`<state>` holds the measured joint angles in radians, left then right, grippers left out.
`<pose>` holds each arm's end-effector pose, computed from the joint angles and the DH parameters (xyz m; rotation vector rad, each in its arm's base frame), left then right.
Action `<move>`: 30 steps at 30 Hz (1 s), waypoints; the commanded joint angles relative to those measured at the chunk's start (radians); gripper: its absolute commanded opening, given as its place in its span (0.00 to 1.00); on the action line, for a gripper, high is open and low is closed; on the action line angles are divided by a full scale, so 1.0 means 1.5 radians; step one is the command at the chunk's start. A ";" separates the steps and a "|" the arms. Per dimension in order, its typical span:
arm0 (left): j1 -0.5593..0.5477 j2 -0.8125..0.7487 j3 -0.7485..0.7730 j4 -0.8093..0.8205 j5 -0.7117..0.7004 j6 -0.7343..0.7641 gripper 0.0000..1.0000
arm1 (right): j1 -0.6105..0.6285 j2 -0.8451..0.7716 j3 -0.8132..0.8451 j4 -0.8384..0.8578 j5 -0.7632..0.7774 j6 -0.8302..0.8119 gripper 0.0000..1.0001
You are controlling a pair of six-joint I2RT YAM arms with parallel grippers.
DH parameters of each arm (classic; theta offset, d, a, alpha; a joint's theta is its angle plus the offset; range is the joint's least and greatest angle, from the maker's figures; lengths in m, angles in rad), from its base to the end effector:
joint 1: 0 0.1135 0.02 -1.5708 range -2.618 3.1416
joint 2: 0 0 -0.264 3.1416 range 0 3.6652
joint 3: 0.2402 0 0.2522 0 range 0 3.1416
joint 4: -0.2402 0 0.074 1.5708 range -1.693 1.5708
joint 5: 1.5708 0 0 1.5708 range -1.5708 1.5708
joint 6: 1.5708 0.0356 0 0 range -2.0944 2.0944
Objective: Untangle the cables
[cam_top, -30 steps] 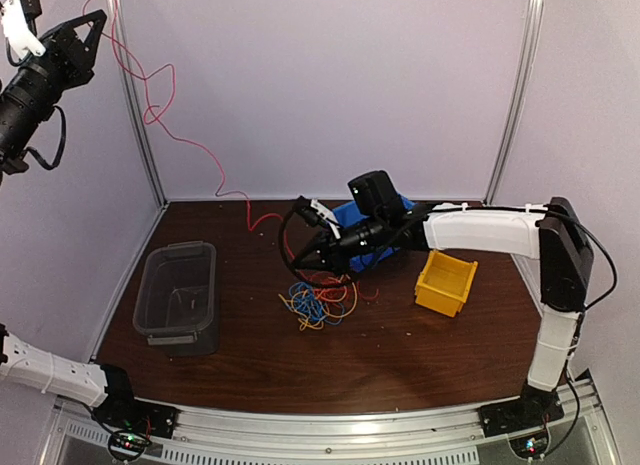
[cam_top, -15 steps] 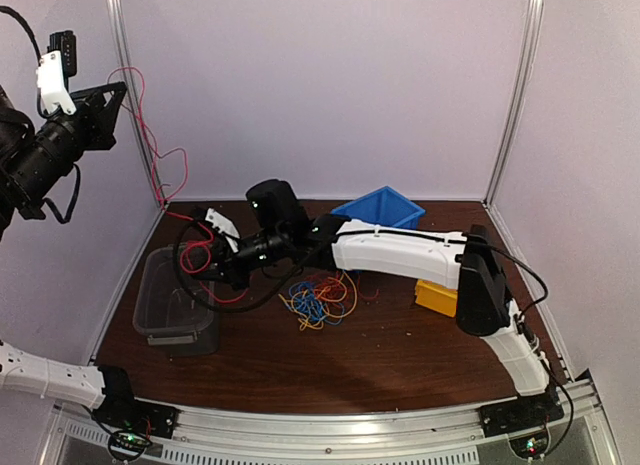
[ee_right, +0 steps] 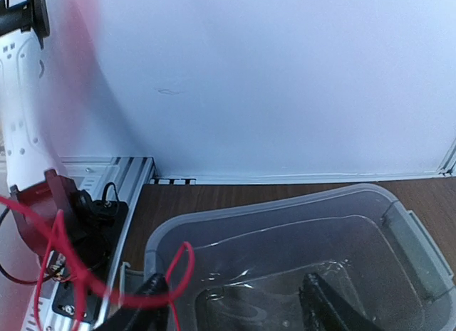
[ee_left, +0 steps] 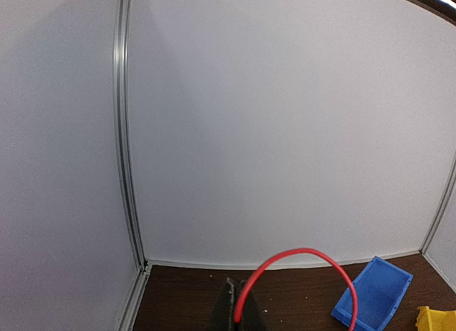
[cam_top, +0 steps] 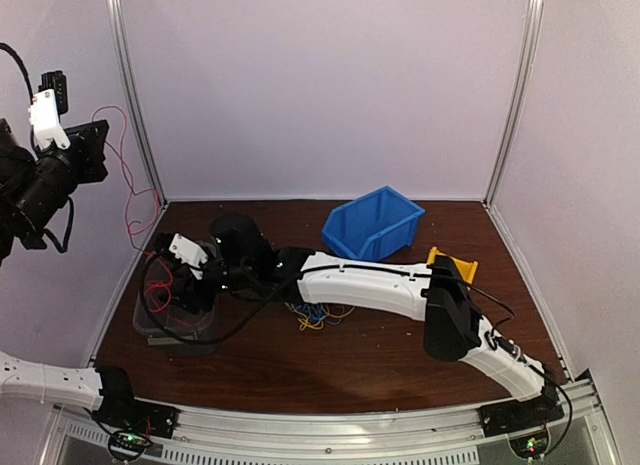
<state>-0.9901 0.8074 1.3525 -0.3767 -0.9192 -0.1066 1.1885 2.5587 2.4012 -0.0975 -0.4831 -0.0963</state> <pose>0.0840 -0.0765 0.4986 -0.1302 1.4680 -0.2479 0.2062 0.5572 0.2530 -1.4546 1.3289 1.1842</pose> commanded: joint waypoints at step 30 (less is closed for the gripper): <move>0.074 0.062 -0.316 -0.208 0.023 -0.473 0.00 | -0.298 -0.553 -0.675 -0.169 -0.198 -0.106 0.72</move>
<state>-0.8867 0.8978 0.9230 -0.6678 -0.9386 -0.7166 0.8326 1.8114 1.4635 -0.3569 -0.7380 -0.2920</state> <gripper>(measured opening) 0.009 0.733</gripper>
